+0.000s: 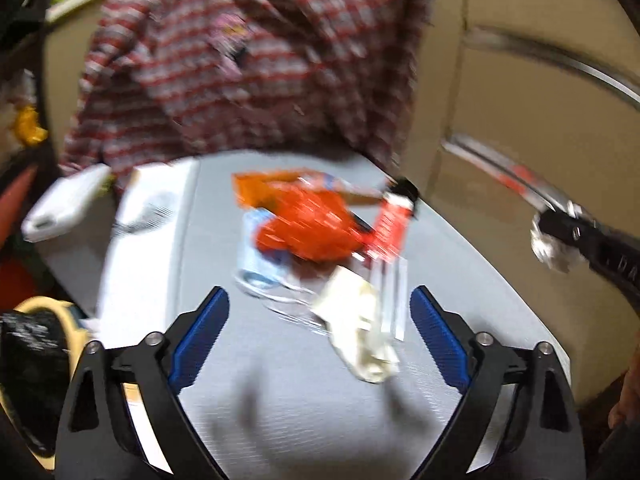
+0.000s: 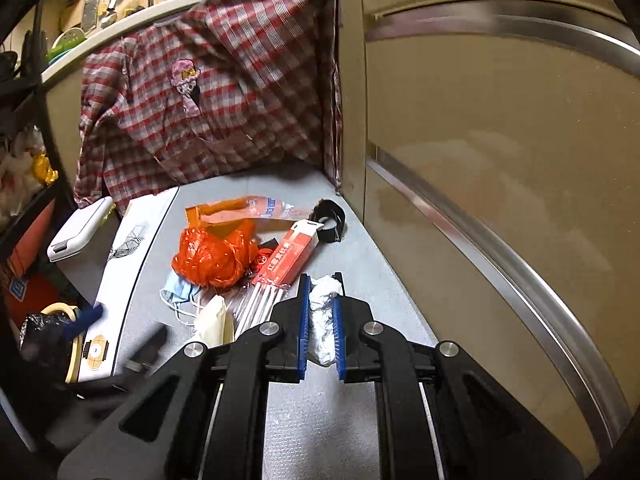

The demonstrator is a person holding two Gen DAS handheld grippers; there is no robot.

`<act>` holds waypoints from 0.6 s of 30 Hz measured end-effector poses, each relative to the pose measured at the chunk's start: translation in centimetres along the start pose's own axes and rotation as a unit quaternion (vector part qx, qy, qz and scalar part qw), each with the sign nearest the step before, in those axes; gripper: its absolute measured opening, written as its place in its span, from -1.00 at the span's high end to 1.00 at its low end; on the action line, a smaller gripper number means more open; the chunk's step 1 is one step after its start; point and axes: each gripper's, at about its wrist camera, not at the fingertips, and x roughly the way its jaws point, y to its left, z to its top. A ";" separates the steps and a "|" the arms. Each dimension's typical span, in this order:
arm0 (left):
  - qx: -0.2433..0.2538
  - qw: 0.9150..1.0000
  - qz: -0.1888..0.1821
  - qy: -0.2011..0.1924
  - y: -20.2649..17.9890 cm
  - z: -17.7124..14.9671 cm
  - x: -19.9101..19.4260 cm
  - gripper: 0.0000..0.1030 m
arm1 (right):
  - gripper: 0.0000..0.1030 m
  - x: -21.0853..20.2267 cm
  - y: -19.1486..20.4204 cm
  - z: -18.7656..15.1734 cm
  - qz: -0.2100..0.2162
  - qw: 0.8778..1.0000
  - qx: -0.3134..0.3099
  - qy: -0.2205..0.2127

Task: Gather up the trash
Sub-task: 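Grasp the tissue ball with the right gripper while the left grasps a paper wrapper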

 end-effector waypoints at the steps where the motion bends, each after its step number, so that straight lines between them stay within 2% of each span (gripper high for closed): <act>1: 0.000 1.000 -0.011 0.010 -0.3 -0.2 0.8 -0.63 | 0.79 0.1 0.0 0.0 -0.001 1.000 -0.001 -0.001; 5: -0.004 0.999 -0.030 0.038 -0.9 -0.8 3.0 -0.41 | 0.79 0.8 -0.3 -0.3 -0.001 1.000 -0.004 0.006; 8: -0.018 0.997 -0.047 0.062 -0.6 -0.7 4.4 0.12 | 0.79 1.4 -0.4 -0.5 -0.001 1.000 -0.003 0.018; 9: -0.020 0.996 -0.053 0.070 -0.5 -0.7 4.8 0.51 | 0.79 1.6 -0.4 -0.4 0.000 1.000 -0.002 0.020; 10: -0.022 0.994 -0.065 0.082 -0.3 -0.8 5.3 0.72 | 0.79 1.7 -0.5 -0.4 0.000 1.000 -0.002 0.021; 11: -0.021 0.994 -0.070 0.085 -0.1 -0.8 5.3 0.76 | 0.79 1.8 -0.5 -0.4 0.000 1.000 -0.001 0.021; 12: -0.020 0.994 -0.070 0.083 0.0 -0.7 5.2 0.92 | 0.79 1.8 -0.5 -0.4 0.000 1.000 -0.002 0.021; 18: -0.010 0.996 -0.071 0.056 1.0 0.5 1.7 0.95 | 0.79 1.6 -0.3 -0.3 0.004 1.000 -0.001 0.017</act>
